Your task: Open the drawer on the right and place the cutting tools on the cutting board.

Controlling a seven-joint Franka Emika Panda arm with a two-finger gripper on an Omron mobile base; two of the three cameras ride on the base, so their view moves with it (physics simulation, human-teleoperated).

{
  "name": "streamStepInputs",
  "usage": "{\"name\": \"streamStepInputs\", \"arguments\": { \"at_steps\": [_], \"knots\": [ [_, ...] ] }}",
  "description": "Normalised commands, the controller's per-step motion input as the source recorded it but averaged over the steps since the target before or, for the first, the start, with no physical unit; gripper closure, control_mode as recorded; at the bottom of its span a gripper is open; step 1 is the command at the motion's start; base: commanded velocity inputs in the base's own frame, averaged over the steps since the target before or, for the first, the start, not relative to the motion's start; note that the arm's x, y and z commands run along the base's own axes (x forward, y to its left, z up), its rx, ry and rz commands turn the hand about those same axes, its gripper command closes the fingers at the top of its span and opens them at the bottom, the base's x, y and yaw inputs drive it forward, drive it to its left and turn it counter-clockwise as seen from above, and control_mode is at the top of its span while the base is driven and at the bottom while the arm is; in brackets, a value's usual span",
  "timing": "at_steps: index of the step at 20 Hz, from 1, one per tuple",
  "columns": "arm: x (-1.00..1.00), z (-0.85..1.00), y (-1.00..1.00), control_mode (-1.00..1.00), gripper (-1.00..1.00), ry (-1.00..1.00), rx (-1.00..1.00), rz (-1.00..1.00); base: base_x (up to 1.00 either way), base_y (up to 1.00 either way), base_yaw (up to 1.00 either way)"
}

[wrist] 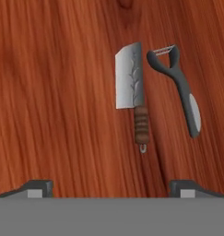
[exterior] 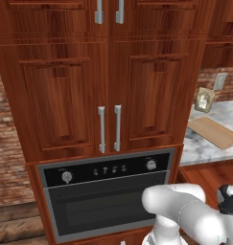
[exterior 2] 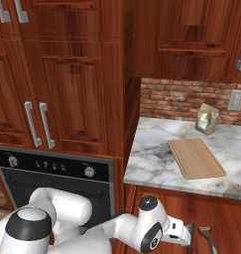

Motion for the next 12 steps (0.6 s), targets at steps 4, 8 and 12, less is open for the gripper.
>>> {"name": "streamStepInputs", "arguments": {
  "at_steps": [4,8,12],
  "knots": [
    [0.09,-0.22,-0.27,-1.0,-1.0,0.0,0.0,0.0,0.0,0.0,0.0],
    [0.13,-0.19,-0.22,-1.0,-1.0,0.0,0.0,0.0,0.0,0.0,0.0],
    [0.14,-0.18,-0.21,-1.0,-1.0,0.0,0.0,0.0,0.0,0.0,0.0]
  ]
}}
